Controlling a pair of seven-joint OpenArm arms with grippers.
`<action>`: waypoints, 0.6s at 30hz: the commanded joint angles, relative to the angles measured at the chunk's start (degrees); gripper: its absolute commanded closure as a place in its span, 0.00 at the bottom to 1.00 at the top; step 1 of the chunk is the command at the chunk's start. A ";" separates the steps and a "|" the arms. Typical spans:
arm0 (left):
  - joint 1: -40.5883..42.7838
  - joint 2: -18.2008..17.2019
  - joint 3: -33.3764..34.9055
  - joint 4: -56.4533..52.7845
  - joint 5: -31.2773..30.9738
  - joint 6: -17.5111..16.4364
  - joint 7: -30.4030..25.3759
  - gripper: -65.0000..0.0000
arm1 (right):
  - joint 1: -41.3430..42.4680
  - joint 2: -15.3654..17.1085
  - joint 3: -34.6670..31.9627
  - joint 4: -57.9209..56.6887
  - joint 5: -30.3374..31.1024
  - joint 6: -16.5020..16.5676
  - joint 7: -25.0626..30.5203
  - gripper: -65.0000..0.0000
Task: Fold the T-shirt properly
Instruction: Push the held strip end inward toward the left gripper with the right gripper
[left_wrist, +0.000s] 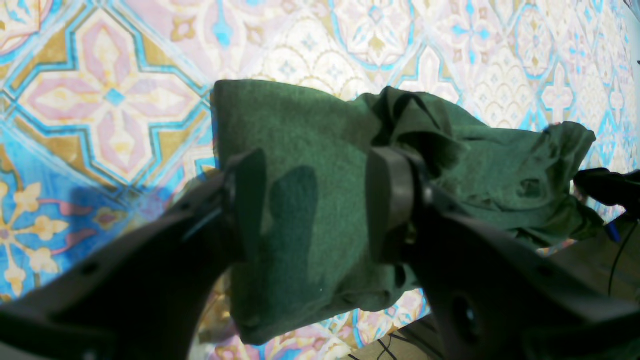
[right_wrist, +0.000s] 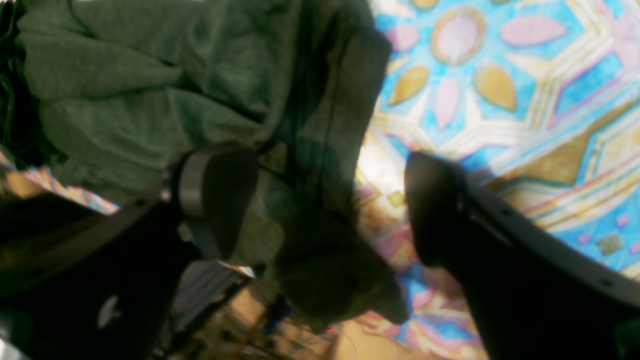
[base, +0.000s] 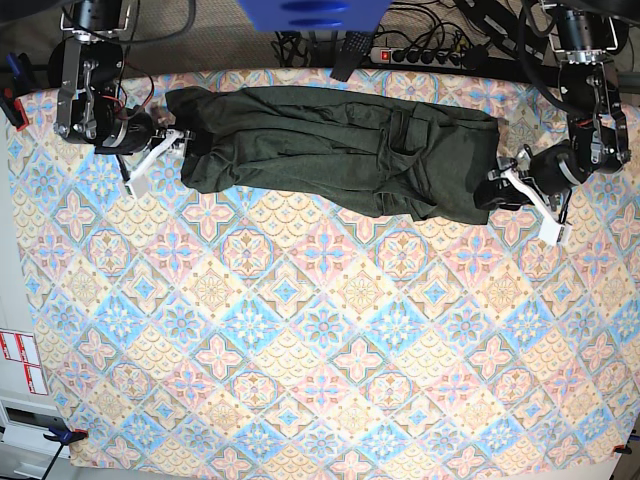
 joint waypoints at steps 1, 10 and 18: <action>-0.47 -0.92 -0.39 0.91 -0.94 -0.45 -0.85 0.51 | -0.10 -0.74 -0.43 -0.04 -0.30 1.55 -0.41 0.24; -0.56 -0.92 -0.39 0.91 -0.94 -0.45 -0.85 0.51 | -1.59 -2.32 -2.89 0.22 -0.30 5.07 -0.50 0.24; -0.56 -0.92 -0.39 0.91 -0.94 -0.45 -0.85 0.51 | -1.33 -5.22 -4.83 0.22 -0.21 5.07 -0.50 0.24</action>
